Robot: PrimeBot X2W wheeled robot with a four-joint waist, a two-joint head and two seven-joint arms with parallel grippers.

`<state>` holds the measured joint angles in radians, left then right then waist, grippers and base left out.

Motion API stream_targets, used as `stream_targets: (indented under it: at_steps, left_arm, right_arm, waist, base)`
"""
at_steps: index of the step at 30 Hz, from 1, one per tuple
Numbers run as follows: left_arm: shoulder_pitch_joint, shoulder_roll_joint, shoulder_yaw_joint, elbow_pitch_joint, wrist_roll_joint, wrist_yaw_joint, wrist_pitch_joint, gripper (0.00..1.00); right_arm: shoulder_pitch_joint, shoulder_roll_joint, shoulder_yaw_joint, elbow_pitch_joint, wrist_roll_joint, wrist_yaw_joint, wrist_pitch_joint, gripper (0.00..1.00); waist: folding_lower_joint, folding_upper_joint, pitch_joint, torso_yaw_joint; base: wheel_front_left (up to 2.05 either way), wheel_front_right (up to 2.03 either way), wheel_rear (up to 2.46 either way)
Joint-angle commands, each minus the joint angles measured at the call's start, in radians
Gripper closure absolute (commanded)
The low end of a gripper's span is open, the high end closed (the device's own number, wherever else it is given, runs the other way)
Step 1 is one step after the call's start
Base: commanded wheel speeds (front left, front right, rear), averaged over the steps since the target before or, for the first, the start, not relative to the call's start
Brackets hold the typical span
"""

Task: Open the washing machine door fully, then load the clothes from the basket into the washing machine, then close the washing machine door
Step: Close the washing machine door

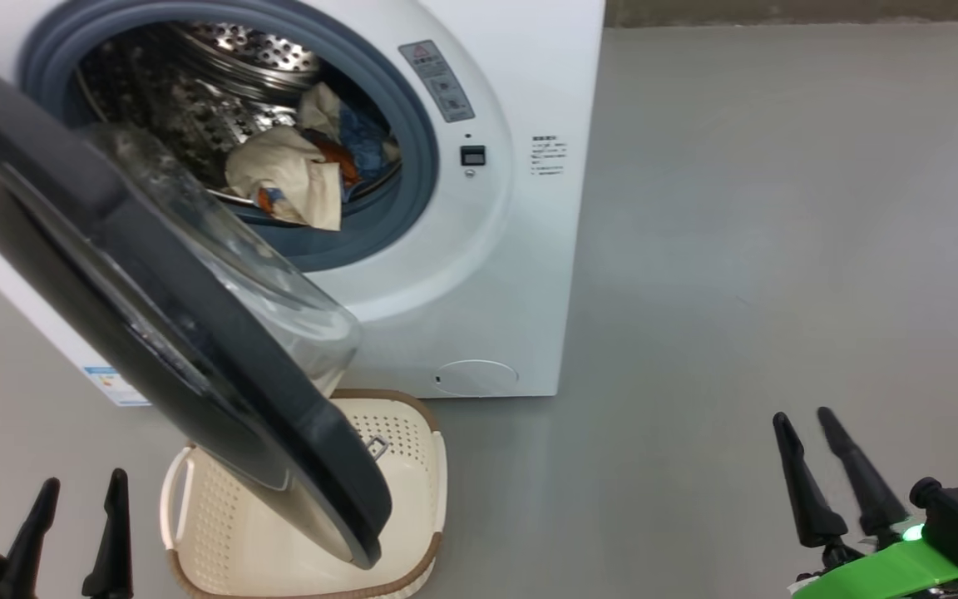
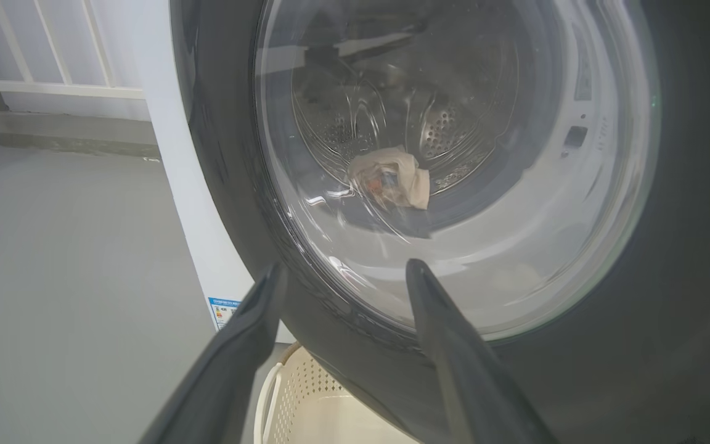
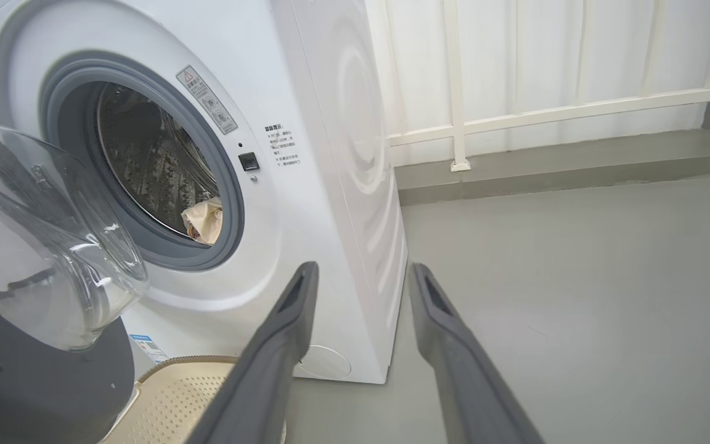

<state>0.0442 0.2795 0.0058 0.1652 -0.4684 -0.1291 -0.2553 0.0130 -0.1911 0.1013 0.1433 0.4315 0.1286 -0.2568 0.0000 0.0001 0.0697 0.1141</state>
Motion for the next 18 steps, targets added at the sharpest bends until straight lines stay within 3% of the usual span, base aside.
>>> stream_targets:
  at_steps: [1,18]
  left_arm:
    - [-0.009,0.02,0.038,-0.022,0.005,-0.002,-0.006,0.0]
    - [0.059,-0.018,0.056,-0.031,0.019,-0.002,-0.006,0.0]
  right_arm:
    - [-0.017,-0.013,0.025,-0.027,-0.009,0.002,-0.005,1.0]
    - [-0.157,0.003,0.216,-0.163,-0.02,0.002,-0.005,1.0]
  waist:
    - [0.0,-0.0001,-0.007,0.017]
    - [0.0,-0.0001,-0.072,0.174]
  base:
    - [0.0,0.0,0.0]
    - [0.0,0.0,0.0]
